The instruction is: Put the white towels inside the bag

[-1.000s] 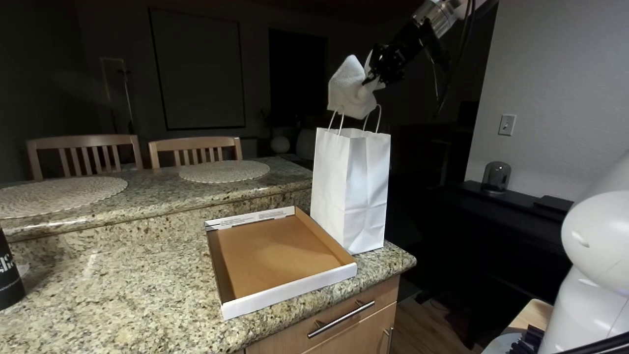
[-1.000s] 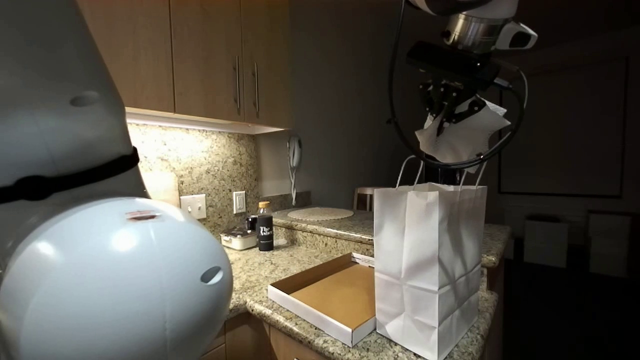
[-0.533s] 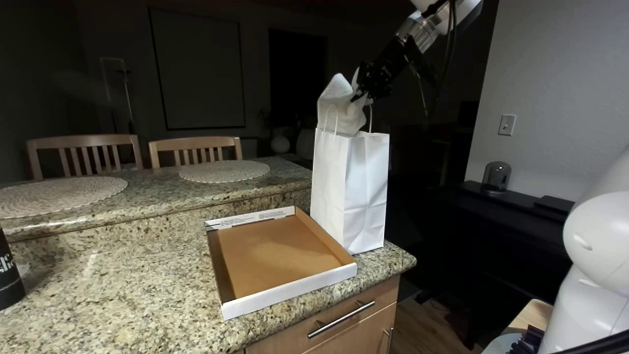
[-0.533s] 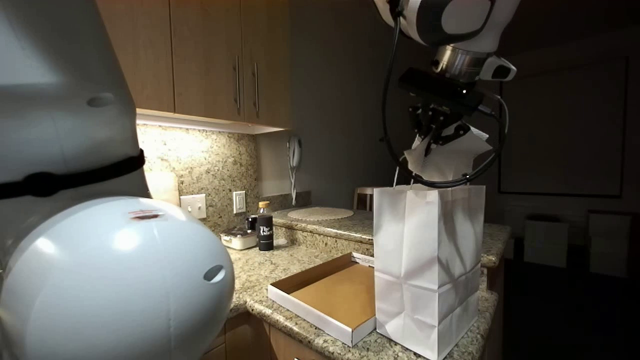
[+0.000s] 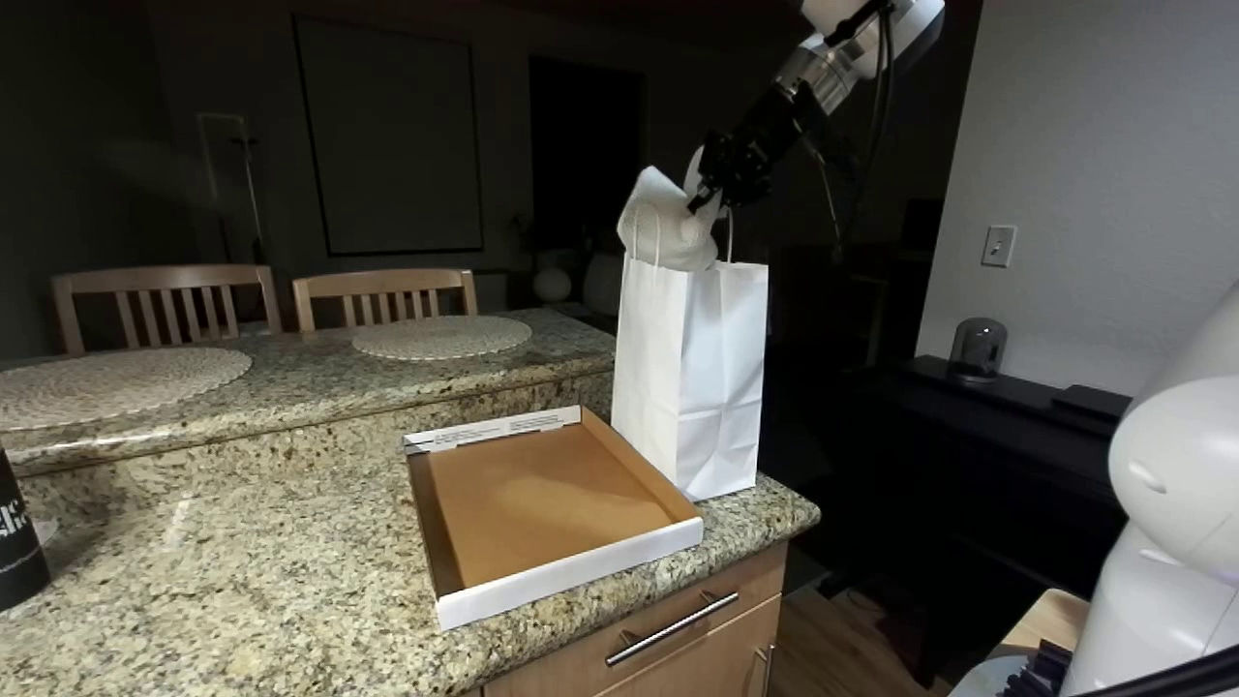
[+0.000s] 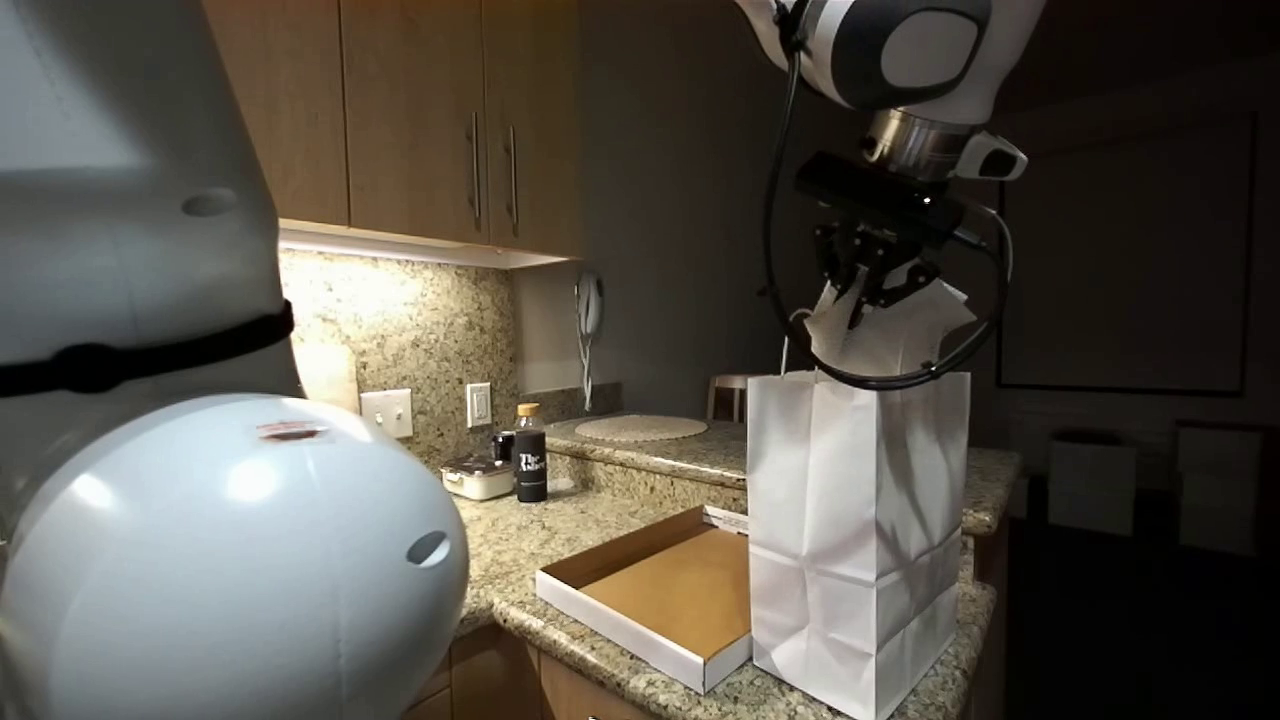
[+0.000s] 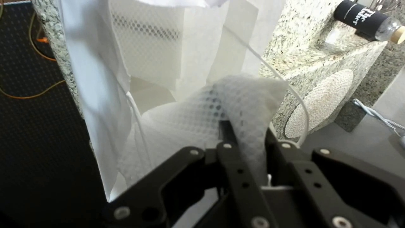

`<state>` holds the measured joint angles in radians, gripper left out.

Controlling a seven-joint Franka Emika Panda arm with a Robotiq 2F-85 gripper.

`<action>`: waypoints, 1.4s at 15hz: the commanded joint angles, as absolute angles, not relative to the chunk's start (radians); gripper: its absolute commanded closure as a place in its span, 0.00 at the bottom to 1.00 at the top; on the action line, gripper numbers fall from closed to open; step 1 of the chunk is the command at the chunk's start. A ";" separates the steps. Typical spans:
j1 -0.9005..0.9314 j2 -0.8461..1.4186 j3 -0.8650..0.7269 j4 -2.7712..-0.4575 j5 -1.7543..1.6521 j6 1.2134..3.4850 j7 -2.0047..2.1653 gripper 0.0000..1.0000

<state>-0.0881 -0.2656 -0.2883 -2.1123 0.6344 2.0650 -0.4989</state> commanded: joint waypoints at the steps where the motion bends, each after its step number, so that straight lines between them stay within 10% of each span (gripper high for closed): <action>1: -0.100 -0.308 -0.284 -2.145 0.624 2.064 -0.544 0.45; 8: -0.084 -0.410 -0.233 -2.211 0.606 2.109 -0.498 0.02; 21: 0.056 -0.452 0.257 -2.065 0.138 1.684 0.254 0.00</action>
